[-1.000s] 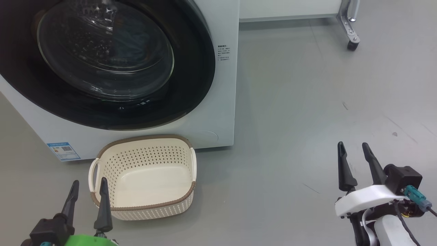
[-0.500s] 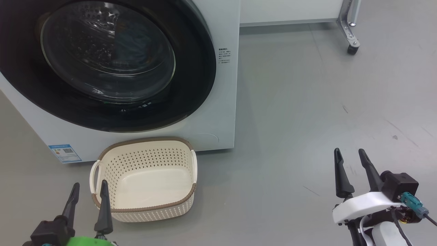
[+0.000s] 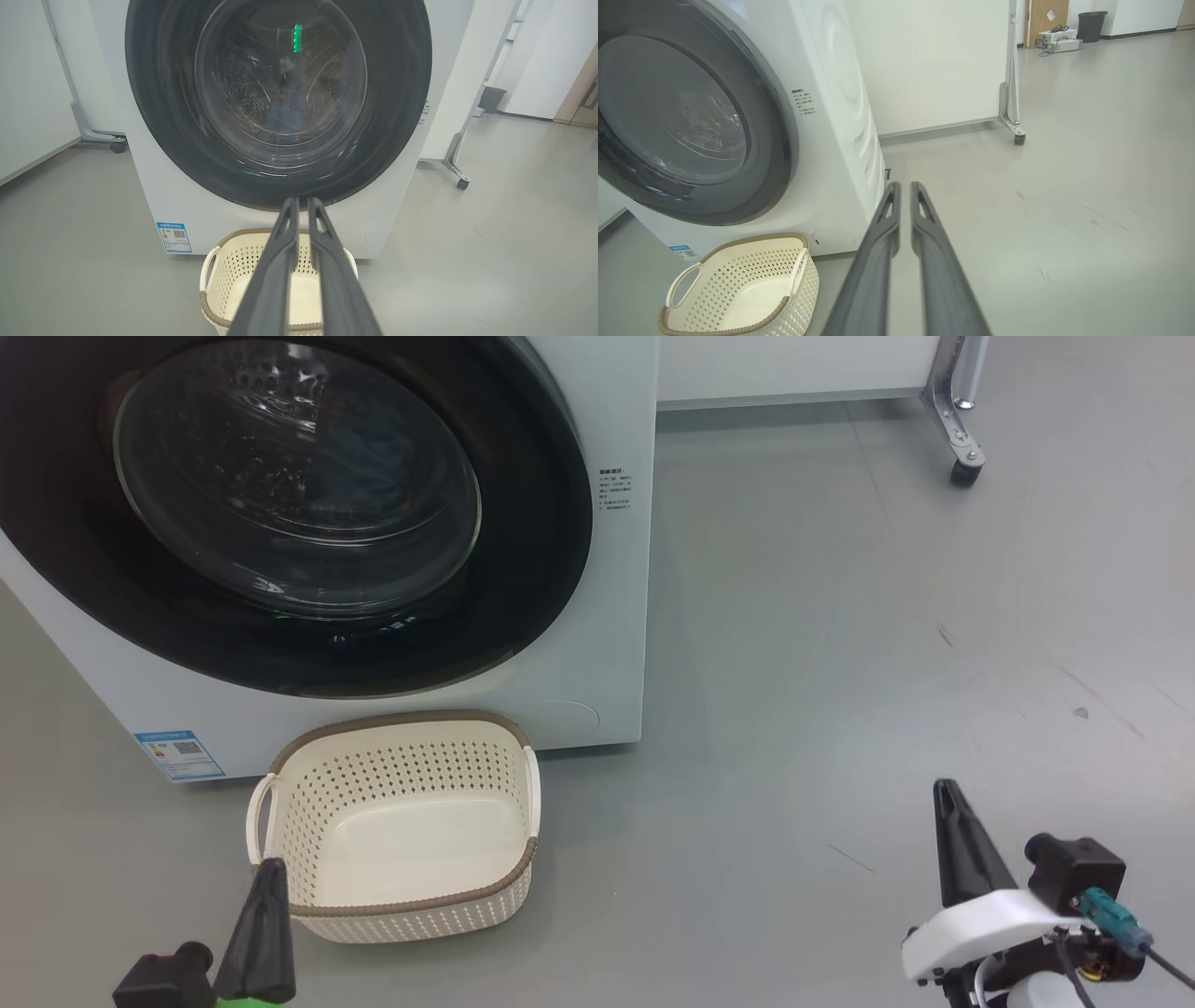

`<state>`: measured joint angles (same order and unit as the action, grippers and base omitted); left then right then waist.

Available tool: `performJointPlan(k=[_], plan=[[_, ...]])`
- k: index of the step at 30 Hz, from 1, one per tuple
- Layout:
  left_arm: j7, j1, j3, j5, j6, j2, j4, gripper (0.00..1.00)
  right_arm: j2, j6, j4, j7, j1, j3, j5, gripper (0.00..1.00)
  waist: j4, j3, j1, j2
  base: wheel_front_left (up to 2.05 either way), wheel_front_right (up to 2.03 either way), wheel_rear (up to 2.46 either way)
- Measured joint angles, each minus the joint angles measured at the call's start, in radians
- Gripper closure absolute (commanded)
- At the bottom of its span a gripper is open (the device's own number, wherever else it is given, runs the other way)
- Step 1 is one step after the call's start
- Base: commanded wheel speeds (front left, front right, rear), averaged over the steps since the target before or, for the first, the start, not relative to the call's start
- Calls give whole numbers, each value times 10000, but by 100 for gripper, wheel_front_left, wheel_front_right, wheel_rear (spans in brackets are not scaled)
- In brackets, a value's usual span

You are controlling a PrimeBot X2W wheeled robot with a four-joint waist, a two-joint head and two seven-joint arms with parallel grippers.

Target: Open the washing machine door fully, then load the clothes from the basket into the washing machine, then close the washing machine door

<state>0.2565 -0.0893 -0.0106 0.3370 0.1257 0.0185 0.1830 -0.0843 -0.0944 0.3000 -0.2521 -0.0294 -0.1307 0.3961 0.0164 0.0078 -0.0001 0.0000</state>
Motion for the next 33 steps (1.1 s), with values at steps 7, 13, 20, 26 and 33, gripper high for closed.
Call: performJointPlan(k=[7, 13, 20, 26, 33], plan=[[-6, -187, -79, 198, 0, -67, 345, 100, 176, 0, 395, 104, 380, 27, 217, 100, -4, -3, 0, 0, 0, 0, 0], [-107, -186, -142, 934, -2, -67, 313, 100, 178, 0, 405, 320, 375, 245, 972, 100, -13, -5, 0, 0, 0, 0, 0], [-368, -167, -123, 2050, 0, -65, 307, 100, 194, -4, 403, 594, 366, 401, 1870, 100, -27, -8, 0, 0, 0, 0, 0], [-575, -142, -71, 2755, -2, -63, 307, 100, 207, -10, 399, 821, 337, 583, 2543, 100, -39, -10, 0, 0, 0, 0, 0], [-809, -113, -12, 3695, -2, -35, 320, 100, 222, -12, 382, 1108, 297, 779, 3359, 100, -52, -14, 0, 0, 0, 0, 0]])
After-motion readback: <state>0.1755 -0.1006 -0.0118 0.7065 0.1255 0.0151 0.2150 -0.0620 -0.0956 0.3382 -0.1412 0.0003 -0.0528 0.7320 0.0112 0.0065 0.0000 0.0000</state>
